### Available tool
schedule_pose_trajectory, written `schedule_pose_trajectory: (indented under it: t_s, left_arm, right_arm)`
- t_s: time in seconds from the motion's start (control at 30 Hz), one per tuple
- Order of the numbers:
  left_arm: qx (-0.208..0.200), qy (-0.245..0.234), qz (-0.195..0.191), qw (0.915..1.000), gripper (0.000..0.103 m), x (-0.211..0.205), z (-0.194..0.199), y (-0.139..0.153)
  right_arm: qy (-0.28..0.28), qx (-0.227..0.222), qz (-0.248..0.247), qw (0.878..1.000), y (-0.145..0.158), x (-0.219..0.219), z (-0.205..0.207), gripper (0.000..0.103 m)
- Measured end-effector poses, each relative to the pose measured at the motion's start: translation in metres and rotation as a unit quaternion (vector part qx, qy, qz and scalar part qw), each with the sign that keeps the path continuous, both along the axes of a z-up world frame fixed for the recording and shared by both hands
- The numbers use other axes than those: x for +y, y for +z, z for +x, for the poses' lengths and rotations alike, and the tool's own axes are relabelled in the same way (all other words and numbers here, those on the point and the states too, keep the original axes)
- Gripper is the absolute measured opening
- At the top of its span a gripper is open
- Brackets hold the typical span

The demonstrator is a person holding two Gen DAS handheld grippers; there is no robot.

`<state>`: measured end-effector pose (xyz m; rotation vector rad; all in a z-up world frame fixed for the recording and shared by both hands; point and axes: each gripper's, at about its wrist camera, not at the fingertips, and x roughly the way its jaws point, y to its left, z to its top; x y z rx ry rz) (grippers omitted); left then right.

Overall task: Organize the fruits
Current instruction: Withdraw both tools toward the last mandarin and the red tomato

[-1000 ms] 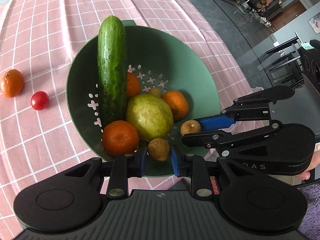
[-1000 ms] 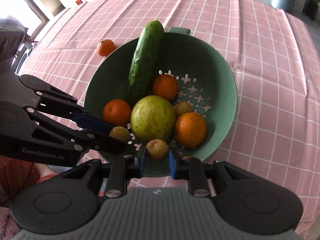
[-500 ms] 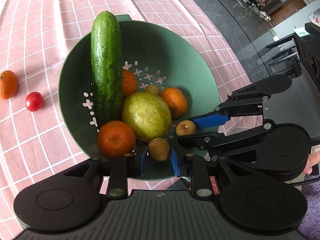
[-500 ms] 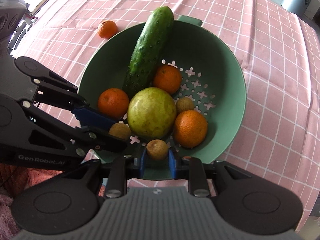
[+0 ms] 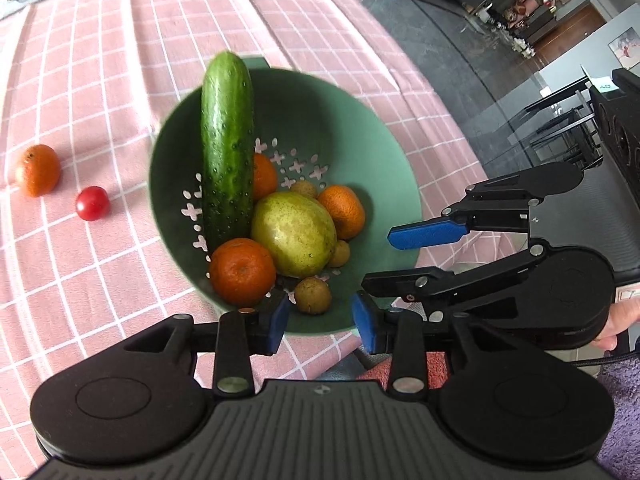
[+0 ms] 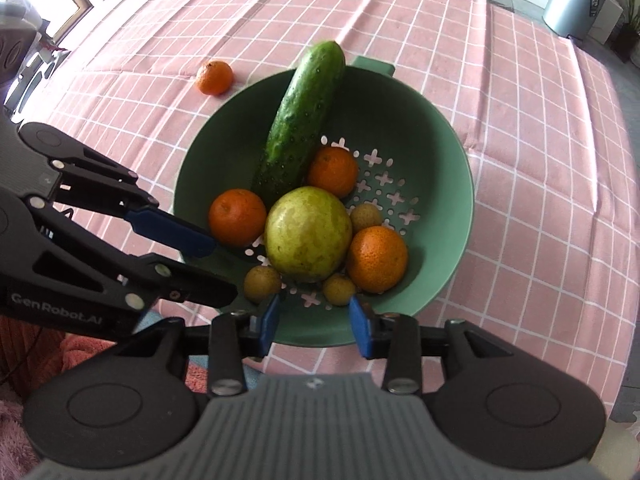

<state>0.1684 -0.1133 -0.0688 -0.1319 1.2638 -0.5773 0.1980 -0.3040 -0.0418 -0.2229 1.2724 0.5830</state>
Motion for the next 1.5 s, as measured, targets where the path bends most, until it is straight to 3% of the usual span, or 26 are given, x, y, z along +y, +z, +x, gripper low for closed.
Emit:
schedule_pose_trajectory:
  t_s: [0.23,0.37,0.47,0.7,0.8,1.07,1.5]
  left_arm:
    - [-0.059,0.016,0.014,0.998,0.043,0.021,-0.015,0.029]
    - [-0.114,0.03,0.029,0.9926,0.043,0.039,-0.025,0.046]
    - [-0.151,0.032,0.015,0.9879,0.046,0.055,-0.034,0.058]
    - [-0.226,0.04,0.023,0.973,0.048,0.089,-0.052,0.068]
    - [-0.234,0.043,0.019,0.9711,0.049,0.106,-0.057,0.064]
    - [-0.271,0.068,0.037,0.9595,0.049,0.145,-0.065,0.045]
    - [-0.255,0.142,0.057,0.9548,0.049,0.189,-0.038,0.002]
  right_arm:
    - [-0.04,-0.036,0.037,0.998,0.028,0.0,-0.015,0.036]
    - [-0.075,-0.056,0.08,0.992,0.04,0.005,-0.028,0.036]
    - [-0.108,-0.071,0.118,0.985,0.045,0.014,-0.038,0.037]
    - [-0.143,-0.157,0.14,0.967,0.044,0.06,-0.071,0.038]
    - [-0.148,-0.195,0.14,0.96,0.038,0.082,-0.084,0.038]
    - [-0.136,-0.289,0.101,0.942,0.016,0.143,-0.106,0.038]
    - [-0.122,-0.345,-0.016,0.931,-0.034,0.202,-0.076,0.036]
